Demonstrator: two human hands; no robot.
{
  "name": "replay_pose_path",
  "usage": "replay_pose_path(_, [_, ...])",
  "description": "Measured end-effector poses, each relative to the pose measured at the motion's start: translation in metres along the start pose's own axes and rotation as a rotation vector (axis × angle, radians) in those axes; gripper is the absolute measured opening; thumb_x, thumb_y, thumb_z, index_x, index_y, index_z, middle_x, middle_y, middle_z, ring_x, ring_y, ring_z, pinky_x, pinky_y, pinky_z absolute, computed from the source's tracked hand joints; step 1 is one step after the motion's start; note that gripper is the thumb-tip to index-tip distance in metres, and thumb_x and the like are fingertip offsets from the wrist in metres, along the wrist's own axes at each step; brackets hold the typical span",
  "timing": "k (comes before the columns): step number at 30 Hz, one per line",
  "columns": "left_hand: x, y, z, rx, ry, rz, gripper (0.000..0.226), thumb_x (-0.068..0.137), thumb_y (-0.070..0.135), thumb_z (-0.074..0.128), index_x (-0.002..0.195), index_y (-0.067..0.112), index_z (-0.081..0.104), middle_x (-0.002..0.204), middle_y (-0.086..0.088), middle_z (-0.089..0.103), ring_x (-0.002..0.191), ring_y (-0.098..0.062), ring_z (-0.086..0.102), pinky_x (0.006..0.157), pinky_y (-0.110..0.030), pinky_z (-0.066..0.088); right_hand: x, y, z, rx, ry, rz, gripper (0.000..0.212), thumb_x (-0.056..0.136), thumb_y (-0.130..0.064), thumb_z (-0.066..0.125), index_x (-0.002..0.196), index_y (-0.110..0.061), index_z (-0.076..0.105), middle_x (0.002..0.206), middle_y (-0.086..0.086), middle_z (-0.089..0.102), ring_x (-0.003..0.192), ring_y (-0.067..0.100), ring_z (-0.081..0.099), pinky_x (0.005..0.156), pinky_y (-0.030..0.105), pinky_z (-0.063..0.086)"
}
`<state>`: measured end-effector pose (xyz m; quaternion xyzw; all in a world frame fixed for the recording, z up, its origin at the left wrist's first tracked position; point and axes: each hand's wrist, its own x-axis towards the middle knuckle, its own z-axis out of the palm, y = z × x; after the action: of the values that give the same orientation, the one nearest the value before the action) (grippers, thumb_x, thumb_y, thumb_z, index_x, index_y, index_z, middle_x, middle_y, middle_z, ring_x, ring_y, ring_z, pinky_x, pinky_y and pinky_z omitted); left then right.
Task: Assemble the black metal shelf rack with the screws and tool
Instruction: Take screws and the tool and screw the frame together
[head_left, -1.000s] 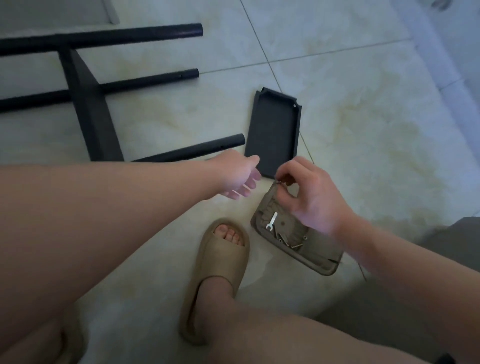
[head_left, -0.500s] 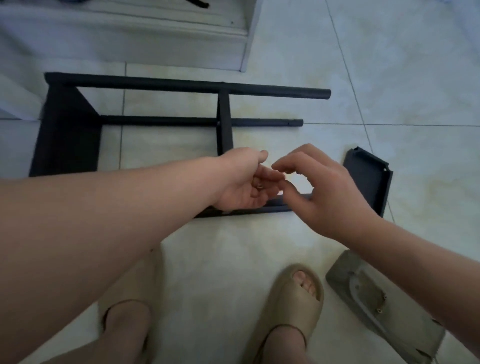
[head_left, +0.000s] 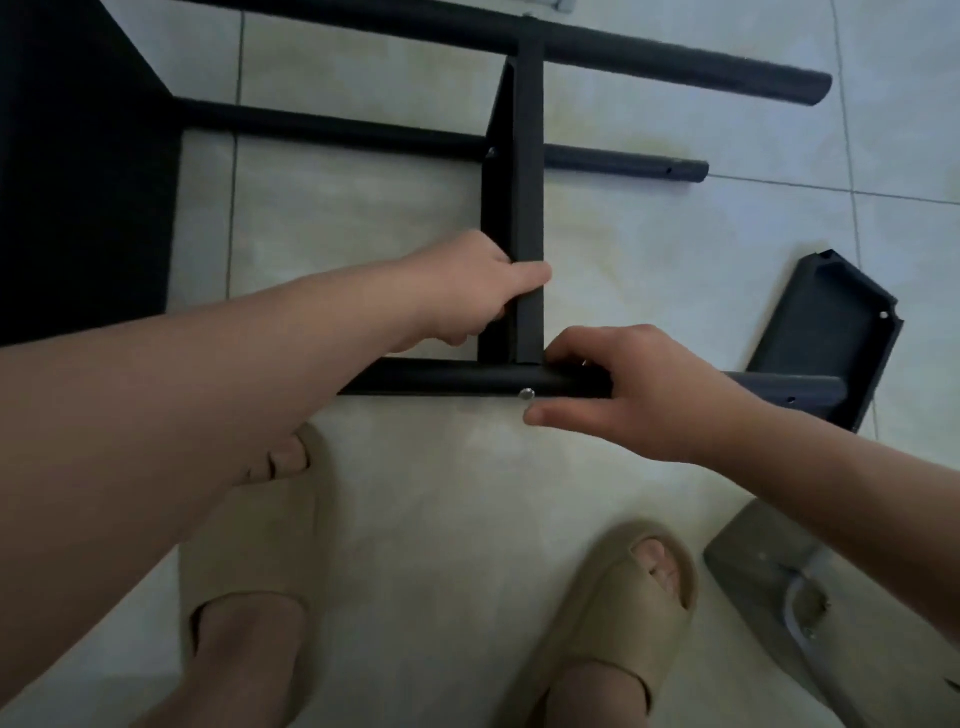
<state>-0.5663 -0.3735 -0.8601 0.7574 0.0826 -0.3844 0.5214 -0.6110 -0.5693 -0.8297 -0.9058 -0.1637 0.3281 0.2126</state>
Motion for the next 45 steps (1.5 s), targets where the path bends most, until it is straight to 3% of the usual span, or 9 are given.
replay_pose_path(6, [-0.010,0.002,-0.002,0.014,-0.108,-0.010,0.038,0.103,0.037,0.050,0.071,0.017,0.042,0.053,0.002,0.034,0.049,-0.016,0.026,0.048,-0.025,0.024,-0.006,-0.014,0.011,-0.056,0.098,-0.016,0.048,0.077,-0.067,0.059,0.088,-0.021,0.062,0.067,-0.007,0.057,0.063,0.010,0.050,0.063,0.037,0.044])
replay_pose_path(14, [-0.041,-0.022,0.015,0.027,-0.419,-0.062,0.032,0.106,0.021,0.044,0.074,0.018,0.036,0.059,-0.001,0.028,0.048,-0.012,0.021,0.048,-0.025,0.019,-0.053,-0.028,0.063,-0.020,0.029,0.091,0.041,0.076,-0.075,0.055,0.077,-0.035,0.048,0.068,-0.013,0.049,0.062,0.008,0.048,0.058,0.031,0.034])
replay_pose_path(18, [-0.043,-0.025,0.015,0.029,-0.449,-0.051,0.027,0.106,0.021,0.044,0.080,0.014,0.040,0.059,0.000,0.025,0.046,-0.011,0.020,0.047,-0.025,0.018,-0.059,-0.025,0.071,-0.089,0.297,0.117,0.091,0.067,-0.082,0.061,0.131,-0.018,0.052,0.124,0.000,0.051,0.112,0.023,0.051,0.094,0.040,0.046])
replay_pose_path(20, [-0.041,-0.024,0.013,0.031,-0.466,-0.055,0.031,0.105,0.022,0.045,0.076,0.016,0.038,0.056,0.002,0.025,0.046,-0.010,0.021,0.047,-0.024,0.019,-0.056,-0.023,0.068,-0.209,0.319,0.112,0.120,0.064,-0.090,0.053,0.155,-0.016,0.029,0.157,0.010,0.030,0.145,0.032,0.030,0.115,0.050,0.029])
replay_pose_path(22, [-0.039,-0.025,0.012,0.021,-0.476,-0.055,0.036,0.105,0.023,0.046,0.071,0.018,0.034,0.054,0.004,0.027,0.045,-0.010,0.021,0.045,-0.022,0.020,-0.047,-0.021,0.061,-0.313,0.246,0.057,0.132,0.065,-0.095,0.046,0.163,-0.018,0.003,0.170,0.010,-0.003,0.157,0.034,-0.003,0.122,0.059,0.008])
replay_pose_path(24, [-0.039,-0.026,0.012,0.002,-0.481,-0.051,0.037,0.105,0.022,0.046,0.070,0.018,0.034,0.052,0.005,0.028,0.045,-0.010,0.021,0.045,-0.022,0.021,-0.037,-0.018,0.055,-0.412,0.197,-0.028,0.136,0.067,-0.098,0.042,0.163,-0.015,-0.005,0.170,0.012,-0.014,0.156,0.035,-0.015,0.121,0.067,0.001])
replay_pose_path(36, [-0.035,-0.038,0.004,-0.063,-0.572,-0.078,0.033,0.103,0.023,0.052,0.071,0.015,0.046,0.055,0.005,0.029,0.046,-0.009,0.024,0.046,-0.023,0.023,-0.021,-0.012,0.052,-0.443,0.195,-0.239,0.130,0.076,-0.087,0.049,0.160,0.002,0.005,0.169,0.018,-0.007,0.157,0.034,-0.006,0.124,0.062,0.008])
replay_pose_path(41, [-0.022,-0.054,-0.019,-0.106,-0.281,-0.203,0.026,0.090,0.002,0.047,0.093,0.009,0.072,0.066,-0.003,0.056,0.050,-0.011,0.046,0.047,-0.022,0.035,-0.017,-0.010,0.055,-0.445,0.202,-0.248,0.129,0.078,-0.085,0.049,0.160,0.004,0.005,0.169,0.021,-0.006,0.157,0.037,-0.005,0.125,0.059,0.009])
replay_pose_path(45, [-0.020,-0.061,-0.014,-0.167,-0.338,-0.241,0.042,0.087,-0.016,0.035,0.092,0.008,0.070,0.083,-0.008,0.068,0.065,-0.014,0.063,0.058,-0.022,0.048,-0.016,-0.009,0.057,-0.455,0.225,-0.260,0.129,0.078,-0.086,0.049,0.159,0.005,0.007,0.168,0.023,-0.003,0.156,0.039,-0.003,0.125,0.060,0.012])
